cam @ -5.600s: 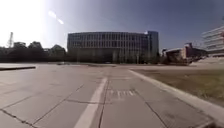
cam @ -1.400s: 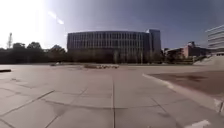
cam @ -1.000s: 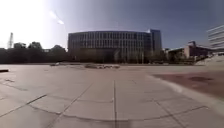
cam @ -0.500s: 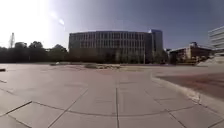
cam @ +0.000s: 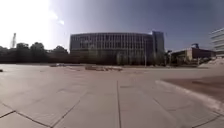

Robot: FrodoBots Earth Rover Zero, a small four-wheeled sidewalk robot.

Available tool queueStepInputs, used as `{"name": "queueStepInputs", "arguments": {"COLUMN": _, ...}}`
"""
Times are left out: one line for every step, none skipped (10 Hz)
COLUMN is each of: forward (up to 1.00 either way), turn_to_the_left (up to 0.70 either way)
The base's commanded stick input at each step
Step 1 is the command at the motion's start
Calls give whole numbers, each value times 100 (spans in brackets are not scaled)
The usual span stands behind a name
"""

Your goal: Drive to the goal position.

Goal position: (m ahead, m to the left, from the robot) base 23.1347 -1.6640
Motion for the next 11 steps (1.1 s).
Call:
{"name": "queueStepInputs", "arguments": {"forward": 70, "turn_to_the_left": -34}}
{"name": "queueStepInputs", "arguments": {"forward": 70, "turn_to_the_left": -34}}
{"name": "queueStepInputs", "arguments": {"forward": 70, "turn_to_the_left": -2}}
{"name": "queueStepInputs", "arguments": {"forward": 70, "turn_to_the_left": 1}}
{"name": "queueStepInputs", "arguments": {"forward": 70, "turn_to_the_left": 1}}
{"name": "queueStepInputs", "arguments": {"forward": 70, "turn_to_the_left": 1}}
{"name": "queueStepInputs", "arguments": {"forward": 70, "turn_to_the_left": 1}}
{"name": "queueStepInputs", "arguments": {"forward": 70, "turn_to_the_left": 1}}
{"name": "queueStepInputs", "arguments": {"forward": 70, "turn_to_the_left": 1}}
{"name": "queueStepInputs", "arguments": {"forward": 70, "turn_to_the_left": 1}}
{"name": "queueStepInputs", "arguments": {"forward": 70, "turn_to_the_left": 1}}
